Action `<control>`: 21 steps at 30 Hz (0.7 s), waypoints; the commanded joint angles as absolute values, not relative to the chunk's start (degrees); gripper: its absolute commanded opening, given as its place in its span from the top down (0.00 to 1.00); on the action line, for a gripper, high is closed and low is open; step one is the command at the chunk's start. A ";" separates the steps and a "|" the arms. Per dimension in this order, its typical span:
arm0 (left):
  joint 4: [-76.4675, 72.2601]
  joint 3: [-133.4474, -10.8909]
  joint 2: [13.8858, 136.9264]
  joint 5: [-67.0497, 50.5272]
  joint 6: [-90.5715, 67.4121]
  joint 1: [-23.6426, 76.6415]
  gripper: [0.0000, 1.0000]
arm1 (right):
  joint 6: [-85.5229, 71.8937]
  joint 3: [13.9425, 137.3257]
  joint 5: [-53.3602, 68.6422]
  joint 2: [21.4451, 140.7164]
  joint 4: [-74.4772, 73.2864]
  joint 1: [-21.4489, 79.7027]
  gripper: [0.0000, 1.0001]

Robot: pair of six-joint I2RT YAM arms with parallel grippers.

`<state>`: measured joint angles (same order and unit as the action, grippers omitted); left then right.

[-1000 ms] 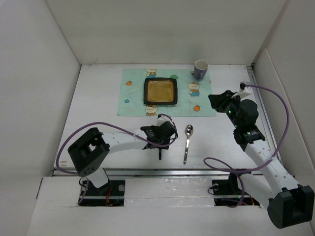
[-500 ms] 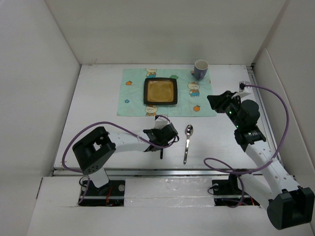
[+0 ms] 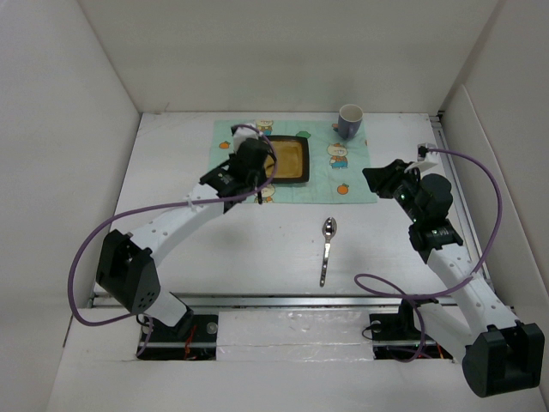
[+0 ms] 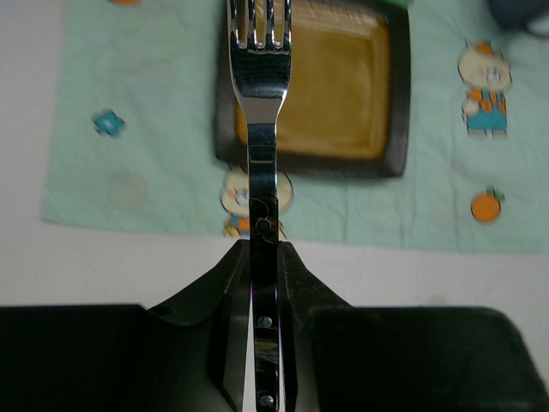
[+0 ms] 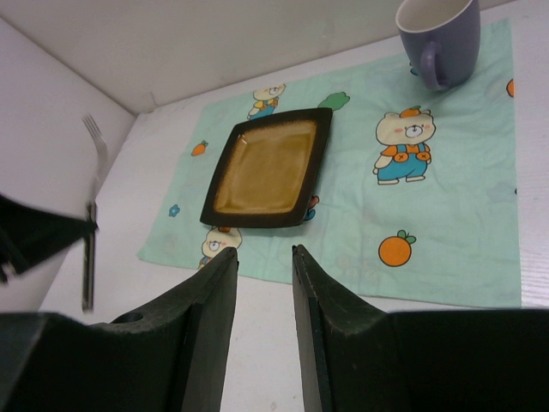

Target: Set the dinner table for one person

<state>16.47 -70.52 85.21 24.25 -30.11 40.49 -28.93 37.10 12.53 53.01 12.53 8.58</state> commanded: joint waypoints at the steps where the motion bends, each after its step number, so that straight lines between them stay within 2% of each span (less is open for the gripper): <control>1: 15.82 -77.05 88.23 20.06 -19.53 31.42 1.00 | -29.35 36.39 14.41 53.44 16.43 8.09 0.63; 5: 13.71 -82.78 95.78 17.93 -13.28 24.36 1.00 | -29.36 36.30 14.50 55.10 16.96 8.09 0.63; 12: 13.98 -89.99 110.20 16.79 -8.26 20.13 1.00 | -29.09 36.12 15.03 57.48 17.93 7.56 0.63; 21: 11.08 -92.46 116.45 14.42 -6.06 17.58 1.00 | -29.00 36.47 15.91 58.80 18.28 7.56 0.63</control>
